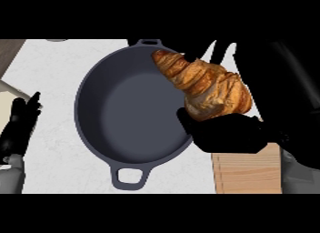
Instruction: Pick the croissant from the cutting board and place it in the pot
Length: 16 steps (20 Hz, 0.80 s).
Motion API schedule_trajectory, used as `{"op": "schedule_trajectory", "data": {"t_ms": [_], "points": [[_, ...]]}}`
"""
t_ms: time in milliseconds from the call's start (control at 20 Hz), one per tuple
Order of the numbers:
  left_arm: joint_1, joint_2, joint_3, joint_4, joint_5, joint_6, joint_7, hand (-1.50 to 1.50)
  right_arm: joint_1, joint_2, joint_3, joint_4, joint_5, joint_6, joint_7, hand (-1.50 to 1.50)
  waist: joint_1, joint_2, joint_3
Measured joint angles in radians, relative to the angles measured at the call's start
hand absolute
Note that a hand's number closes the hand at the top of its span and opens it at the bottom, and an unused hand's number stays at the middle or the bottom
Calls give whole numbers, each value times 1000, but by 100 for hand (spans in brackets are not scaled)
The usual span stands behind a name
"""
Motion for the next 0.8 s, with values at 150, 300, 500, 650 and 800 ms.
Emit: {"op": "schedule_trajectory", "data": {"t_ms": [150,300,500,650,800], "points": [[3,5,6,-1,3,-6,-9,0,-62,71,27,114,24,-15,15,150,0,0,0],[8,0,2,-13,2,-10,1,0,-91,126,54,229,48,-35,-4,150,1,1,1],[10,-10,-5,-43,-5,-2,27,0,-91,173,79,361,48,-65,-40,150,1,2,1],[5,-10,-4,-37,-5,-6,27,0,-80,196,89,457,12,-122,-36,-150,2,3,1],[6,-13,-1,-14,-6,-5,-2,0,-74,207,121,556,-35,-204,-56,-150,5,4,1]]}}
